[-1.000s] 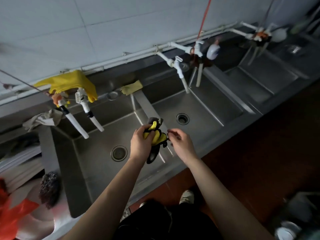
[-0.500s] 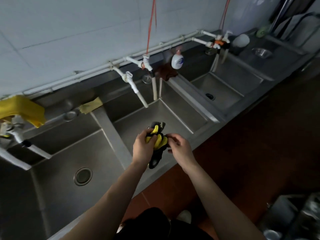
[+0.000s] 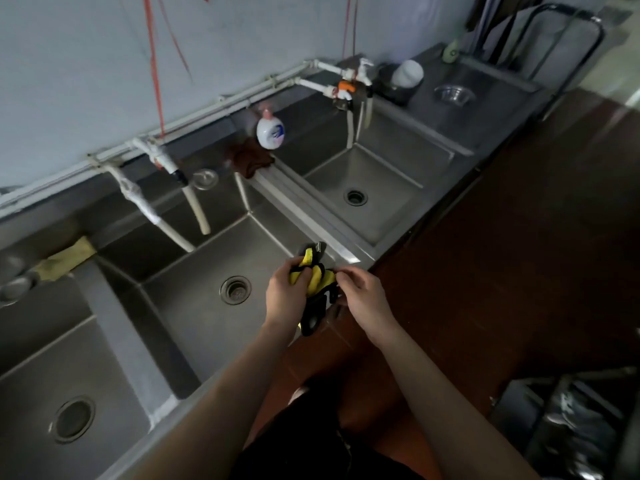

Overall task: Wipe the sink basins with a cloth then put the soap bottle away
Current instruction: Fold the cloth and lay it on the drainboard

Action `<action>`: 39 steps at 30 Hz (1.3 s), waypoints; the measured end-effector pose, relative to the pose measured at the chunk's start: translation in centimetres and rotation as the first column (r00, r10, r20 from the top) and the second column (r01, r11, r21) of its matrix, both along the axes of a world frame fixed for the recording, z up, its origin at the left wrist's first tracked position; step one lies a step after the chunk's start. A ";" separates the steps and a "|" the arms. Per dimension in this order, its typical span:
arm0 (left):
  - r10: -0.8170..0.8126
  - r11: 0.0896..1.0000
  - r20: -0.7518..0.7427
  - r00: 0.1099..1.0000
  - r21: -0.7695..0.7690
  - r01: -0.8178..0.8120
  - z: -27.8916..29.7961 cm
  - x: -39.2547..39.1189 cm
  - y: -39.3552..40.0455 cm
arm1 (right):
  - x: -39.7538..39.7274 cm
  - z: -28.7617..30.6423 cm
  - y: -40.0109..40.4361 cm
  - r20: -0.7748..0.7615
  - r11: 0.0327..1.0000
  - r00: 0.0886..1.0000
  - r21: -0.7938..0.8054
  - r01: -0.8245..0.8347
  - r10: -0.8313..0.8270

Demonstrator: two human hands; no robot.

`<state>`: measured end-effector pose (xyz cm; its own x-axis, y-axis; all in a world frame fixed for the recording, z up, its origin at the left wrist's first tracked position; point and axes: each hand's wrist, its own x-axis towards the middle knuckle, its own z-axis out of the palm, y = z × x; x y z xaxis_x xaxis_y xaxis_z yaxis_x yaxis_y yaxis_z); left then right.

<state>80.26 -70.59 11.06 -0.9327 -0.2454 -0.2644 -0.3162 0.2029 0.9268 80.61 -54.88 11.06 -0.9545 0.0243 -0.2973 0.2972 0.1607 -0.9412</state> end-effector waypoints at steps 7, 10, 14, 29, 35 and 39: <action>-0.012 1.000 0.004 1.000 0.010 0.012 -0.3 -10.4 6.6 | -9.4 -0.6 6.0 0.009 0.998 0.999 -0.051 0.040 -0.039; -0.037 0.999 0.012 0.999 0.025 0.037 0.0 -15.6 9.2 | -14.3 -0.6 8.6 0.026 0.995 0.996 -0.053 0.082 -0.081; -0.053 0.998 0.034 0.998 0.033 0.052 0.8 -22.4 12.0 | -20.2 0.3 11.3 0.038 0.994 0.994 -0.041 0.105 -0.103; -0.153 0.974 0.080 0.985 0.181 0.137 -1.0 -38.0 22.1 | -35.4 -0.5 20.8 0.074 0.981 0.979 -0.030 0.191 -0.189; -0.168 0.969 0.102 0.981 0.200 0.145 -1.6 -41.4 28.4 | -39.0 -1.3 27.1 0.090 0.981 0.979 -0.044 0.188 -0.184; -0.137 0.979 0.076 0.988 0.165 0.123 -1.7 -44.3 34.4 | -42.3 -1.3 33.0 0.070 0.988 0.988 -0.055 0.143 -0.139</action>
<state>35.94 -36.16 9.35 -0.9259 -0.0715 -0.3710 -0.3768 0.0997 0.9209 38.30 -21.84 9.71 -0.9210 0.1373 -0.3645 0.3747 0.0567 -0.9254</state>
